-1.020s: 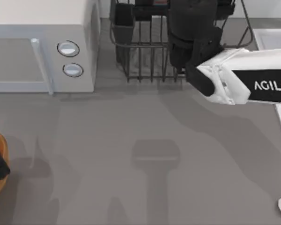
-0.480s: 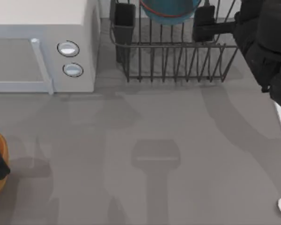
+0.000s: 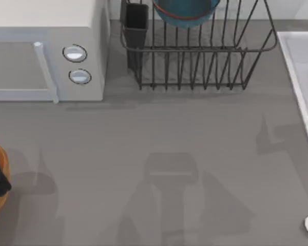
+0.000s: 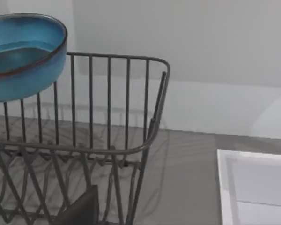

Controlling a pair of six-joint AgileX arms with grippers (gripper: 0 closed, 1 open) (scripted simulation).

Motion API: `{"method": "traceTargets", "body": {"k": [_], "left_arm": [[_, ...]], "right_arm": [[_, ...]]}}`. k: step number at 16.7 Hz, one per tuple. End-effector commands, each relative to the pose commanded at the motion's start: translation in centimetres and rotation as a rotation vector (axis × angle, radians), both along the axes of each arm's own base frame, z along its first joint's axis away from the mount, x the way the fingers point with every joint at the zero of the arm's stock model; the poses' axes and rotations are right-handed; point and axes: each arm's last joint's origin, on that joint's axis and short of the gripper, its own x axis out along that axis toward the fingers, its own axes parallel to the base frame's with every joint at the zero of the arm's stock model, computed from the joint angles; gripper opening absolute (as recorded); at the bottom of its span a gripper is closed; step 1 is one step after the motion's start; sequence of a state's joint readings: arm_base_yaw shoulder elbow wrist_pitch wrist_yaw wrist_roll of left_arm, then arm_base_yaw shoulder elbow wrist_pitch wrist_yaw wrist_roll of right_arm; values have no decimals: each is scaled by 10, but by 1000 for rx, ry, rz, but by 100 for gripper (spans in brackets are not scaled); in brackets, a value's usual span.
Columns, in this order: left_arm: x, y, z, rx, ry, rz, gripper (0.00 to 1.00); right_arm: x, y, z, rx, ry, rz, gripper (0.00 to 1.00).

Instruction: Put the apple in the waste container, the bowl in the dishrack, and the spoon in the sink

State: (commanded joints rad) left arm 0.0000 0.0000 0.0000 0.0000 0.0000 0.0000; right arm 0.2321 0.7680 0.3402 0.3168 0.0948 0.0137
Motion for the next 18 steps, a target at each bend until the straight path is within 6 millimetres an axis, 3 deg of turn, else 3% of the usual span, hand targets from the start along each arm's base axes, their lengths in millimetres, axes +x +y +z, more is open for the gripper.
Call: {"method": "traceTargets", "body": {"k": [3, 6, 10, 18], "left_arm": [[0, 0, 0, 0, 0, 0, 100], [0, 0, 0, 0, 0, 0, 100], [0, 0, 0, 0, 0, 0, 100], [0, 0, 0, 0, 0, 0, 100]], "right_arm": [[-40, -20, -25, 6, -37, -28, 100], [-61, -31, -48, 9, -75, -72, 100], [-71, -39, -63, 13, -104, -129, 100], [-72, -40, -64, 3, -96, -138, 100]]}}
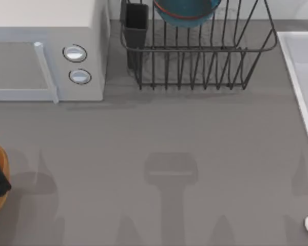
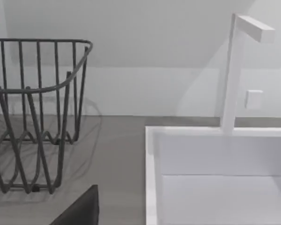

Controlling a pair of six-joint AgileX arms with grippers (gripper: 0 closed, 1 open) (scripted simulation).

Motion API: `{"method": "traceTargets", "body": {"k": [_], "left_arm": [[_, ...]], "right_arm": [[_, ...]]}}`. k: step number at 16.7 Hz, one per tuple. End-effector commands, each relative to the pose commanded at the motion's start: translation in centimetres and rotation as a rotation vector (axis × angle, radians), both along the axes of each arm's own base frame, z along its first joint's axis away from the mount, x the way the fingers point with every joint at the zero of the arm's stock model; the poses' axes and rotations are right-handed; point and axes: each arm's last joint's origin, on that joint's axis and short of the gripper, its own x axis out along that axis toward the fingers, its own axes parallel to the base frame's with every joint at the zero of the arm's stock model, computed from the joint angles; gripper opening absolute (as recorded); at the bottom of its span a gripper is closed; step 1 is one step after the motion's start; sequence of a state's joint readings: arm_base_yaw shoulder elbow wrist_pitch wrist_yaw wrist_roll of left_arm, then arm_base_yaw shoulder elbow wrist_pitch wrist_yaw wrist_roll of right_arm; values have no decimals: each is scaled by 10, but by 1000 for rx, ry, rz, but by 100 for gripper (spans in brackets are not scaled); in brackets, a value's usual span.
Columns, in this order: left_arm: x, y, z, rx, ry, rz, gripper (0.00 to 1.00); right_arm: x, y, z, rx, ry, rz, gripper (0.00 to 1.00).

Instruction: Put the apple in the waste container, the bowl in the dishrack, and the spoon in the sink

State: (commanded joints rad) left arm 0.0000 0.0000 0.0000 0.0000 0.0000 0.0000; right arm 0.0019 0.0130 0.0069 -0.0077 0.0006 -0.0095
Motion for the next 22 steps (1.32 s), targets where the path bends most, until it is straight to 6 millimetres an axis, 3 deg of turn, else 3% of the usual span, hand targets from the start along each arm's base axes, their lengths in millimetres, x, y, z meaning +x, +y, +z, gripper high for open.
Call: {"method": "traceTargets", "body": {"k": [4, 8, 12, 22], "left_arm": [[0, 0, 0, 0, 0, 0, 100], [0, 0, 0, 0, 0, 0, 100], [0, 0, 0, 0, 0, 0, 100], [0, 0, 0, 0, 0, 0, 100]], "right_arm": [[4, -2, 4, -138, 179, -2, 100], [15, -4, 19, -429, 402, 76, 100], [29, -5, 35, -733, 561, 217, 100], [76, -20, 45, -1195, 956, 732, 100]]}}
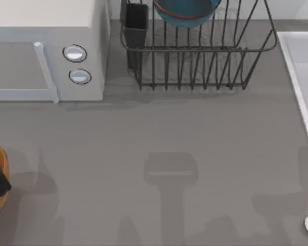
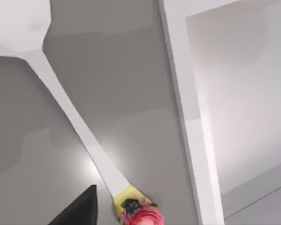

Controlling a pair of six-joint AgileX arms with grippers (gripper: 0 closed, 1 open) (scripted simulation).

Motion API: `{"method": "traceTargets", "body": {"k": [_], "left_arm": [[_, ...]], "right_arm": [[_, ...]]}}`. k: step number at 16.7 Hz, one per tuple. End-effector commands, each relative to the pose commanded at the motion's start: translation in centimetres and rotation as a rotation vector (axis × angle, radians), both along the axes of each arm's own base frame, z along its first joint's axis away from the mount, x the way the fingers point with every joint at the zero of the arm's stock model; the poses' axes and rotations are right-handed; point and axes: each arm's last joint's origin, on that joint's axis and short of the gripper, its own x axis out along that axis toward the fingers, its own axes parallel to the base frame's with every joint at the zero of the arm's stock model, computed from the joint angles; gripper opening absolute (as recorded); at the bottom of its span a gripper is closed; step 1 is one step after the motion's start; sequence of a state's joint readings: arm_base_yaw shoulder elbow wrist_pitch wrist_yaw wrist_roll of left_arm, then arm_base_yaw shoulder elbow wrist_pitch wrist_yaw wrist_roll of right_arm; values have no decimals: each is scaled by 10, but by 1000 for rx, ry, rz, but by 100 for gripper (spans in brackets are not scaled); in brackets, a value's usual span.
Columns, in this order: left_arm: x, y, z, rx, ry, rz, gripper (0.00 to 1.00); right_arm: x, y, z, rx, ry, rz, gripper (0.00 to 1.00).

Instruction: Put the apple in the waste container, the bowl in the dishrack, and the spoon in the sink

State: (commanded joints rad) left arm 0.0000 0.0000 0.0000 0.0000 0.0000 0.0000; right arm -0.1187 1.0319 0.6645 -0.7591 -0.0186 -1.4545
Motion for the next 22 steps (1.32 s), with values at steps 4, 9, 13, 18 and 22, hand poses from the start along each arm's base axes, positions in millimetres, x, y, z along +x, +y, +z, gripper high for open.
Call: {"method": "traceTargets", "body": {"k": [4, 9, 13, 18, 22], "left_arm": [[0, 0, 0, 0, 0, 0, 100], [0, 0, 0, 0, 0, 0, 100], [0, 0, 0, 0, 0, 0, 100], [0, 0, 0, 0, 0, 0, 100], [0, 0, 0, 0, 0, 0, 100]], "right_arm": [[27, -10, 4, -93, 195, 263, 100], [44, -18, -10, -81, 423, 444, 100], [45, -19, -12, -75, 443, 455, 100], [46, -18, -21, -74, 445, 455, 100], [50, -19, -53, -75, 443, 454, 100]]}}
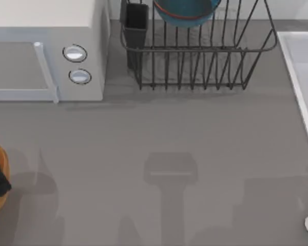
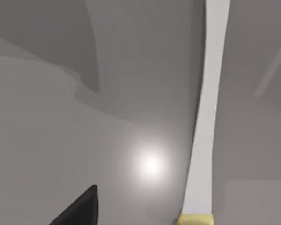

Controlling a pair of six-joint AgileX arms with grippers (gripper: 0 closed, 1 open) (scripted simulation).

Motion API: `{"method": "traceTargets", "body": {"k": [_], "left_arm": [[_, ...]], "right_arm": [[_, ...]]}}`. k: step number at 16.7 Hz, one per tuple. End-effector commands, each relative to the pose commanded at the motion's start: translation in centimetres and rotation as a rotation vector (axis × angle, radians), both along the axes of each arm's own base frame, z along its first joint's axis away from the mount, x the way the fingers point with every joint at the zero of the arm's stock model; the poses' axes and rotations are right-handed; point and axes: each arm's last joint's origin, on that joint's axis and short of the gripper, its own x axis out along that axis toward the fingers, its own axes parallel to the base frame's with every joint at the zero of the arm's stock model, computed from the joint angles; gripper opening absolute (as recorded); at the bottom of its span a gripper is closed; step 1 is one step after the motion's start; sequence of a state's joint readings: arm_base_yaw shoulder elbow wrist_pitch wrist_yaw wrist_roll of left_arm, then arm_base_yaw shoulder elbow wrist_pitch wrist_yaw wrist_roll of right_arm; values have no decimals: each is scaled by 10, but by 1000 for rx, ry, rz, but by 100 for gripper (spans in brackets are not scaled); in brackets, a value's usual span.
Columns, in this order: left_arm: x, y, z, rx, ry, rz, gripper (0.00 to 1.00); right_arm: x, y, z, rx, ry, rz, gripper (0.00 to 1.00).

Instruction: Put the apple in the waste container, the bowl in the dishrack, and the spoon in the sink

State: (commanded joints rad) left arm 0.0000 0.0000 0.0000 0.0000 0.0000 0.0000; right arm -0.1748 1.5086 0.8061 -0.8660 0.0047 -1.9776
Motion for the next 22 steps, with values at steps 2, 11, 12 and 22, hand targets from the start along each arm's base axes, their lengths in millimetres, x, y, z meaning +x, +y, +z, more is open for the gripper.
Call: {"method": "traceTargets", "body": {"k": [2, 11, 12, 22], "left_arm": [[0, 0, 0, 0, 0, 0, 100], [0, 0, 0, 0, 0, 0, 100], [0, 0, 0, 0, 0, 0, 100], [0, 0, 0, 0, 0, 0, 100]], "right_arm": [[0, 0, -19, 0, 0, 0, 100], [-5, 0, -59, 0, 0, 0, 100], [-5, 0, -59, 0, 0, 0, 100], [-5, 0, -59, 0, 0, 0, 25]]}}
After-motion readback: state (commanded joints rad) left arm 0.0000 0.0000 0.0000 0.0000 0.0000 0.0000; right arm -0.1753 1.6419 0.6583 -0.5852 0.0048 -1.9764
